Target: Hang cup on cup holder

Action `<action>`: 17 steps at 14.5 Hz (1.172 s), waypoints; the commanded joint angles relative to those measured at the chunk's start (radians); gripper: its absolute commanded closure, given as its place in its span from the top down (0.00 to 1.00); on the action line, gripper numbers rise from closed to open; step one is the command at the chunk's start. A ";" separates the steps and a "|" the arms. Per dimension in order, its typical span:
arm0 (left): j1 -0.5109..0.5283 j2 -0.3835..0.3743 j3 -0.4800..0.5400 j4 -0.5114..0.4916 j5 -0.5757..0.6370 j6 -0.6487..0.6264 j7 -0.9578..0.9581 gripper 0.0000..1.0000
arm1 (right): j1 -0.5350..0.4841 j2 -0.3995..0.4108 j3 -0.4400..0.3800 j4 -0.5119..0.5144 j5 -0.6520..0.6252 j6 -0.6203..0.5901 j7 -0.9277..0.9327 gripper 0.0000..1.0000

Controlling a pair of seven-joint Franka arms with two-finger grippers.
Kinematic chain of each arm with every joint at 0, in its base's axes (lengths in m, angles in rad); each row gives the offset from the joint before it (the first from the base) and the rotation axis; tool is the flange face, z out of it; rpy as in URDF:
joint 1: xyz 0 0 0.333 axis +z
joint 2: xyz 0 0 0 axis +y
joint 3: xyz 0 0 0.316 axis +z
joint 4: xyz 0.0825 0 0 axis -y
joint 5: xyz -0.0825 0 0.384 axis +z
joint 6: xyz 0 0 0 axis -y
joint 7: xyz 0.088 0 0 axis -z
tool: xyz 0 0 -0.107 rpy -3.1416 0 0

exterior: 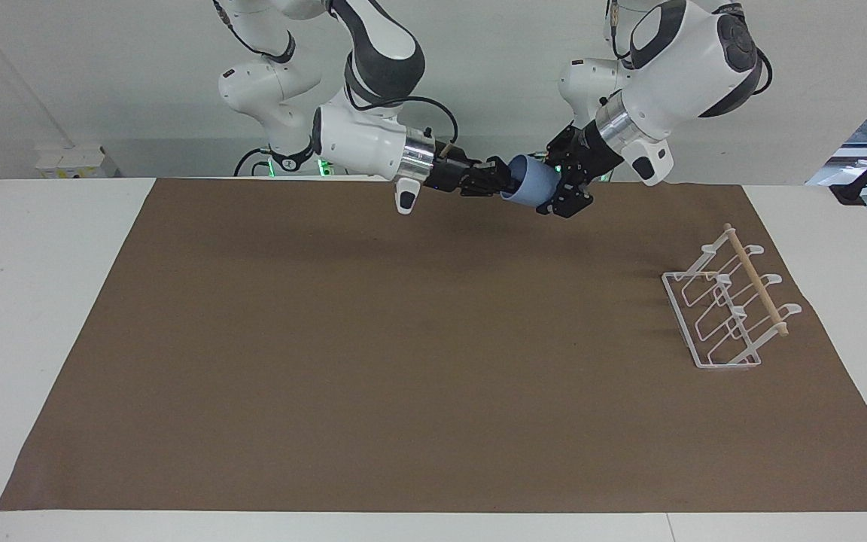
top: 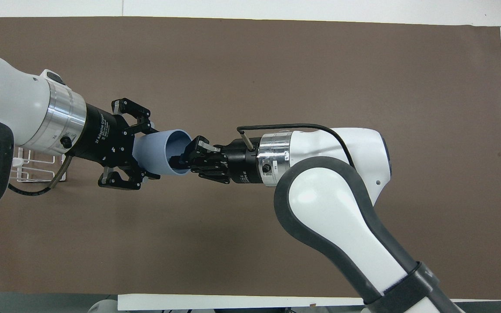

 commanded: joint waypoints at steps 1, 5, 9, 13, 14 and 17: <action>-0.013 -0.038 0.004 -0.039 0.000 0.002 -0.014 0.00 | -0.006 -0.003 0.001 0.001 0.013 0.021 -0.005 0.85; 0.067 -0.029 0.012 -0.036 0.112 0.008 0.020 0.00 | -0.118 -0.069 -0.005 -0.008 -0.221 0.027 -0.006 0.99; 0.078 0.019 0.010 -0.027 0.413 0.021 0.086 0.00 | -0.288 -0.118 -0.008 -0.014 -0.572 -0.111 -0.004 0.99; -0.034 0.169 0.004 0.004 0.933 -0.071 0.091 0.00 | -0.467 -0.116 -0.008 0.001 -0.963 -0.237 -0.042 0.99; -0.052 0.206 0.005 0.006 1.057 -0.081 0.091 0.00 | -0.513 -0.115 -0.008 0.009 -1.042 -0.273 -0.061 0.99; -0.053 0.266 0.007 0.006 1.403 -0.128 0.084 0.00 | -0.610 -0.115 -0.011 0.116 -1.280 -0.445 -0.081 0.99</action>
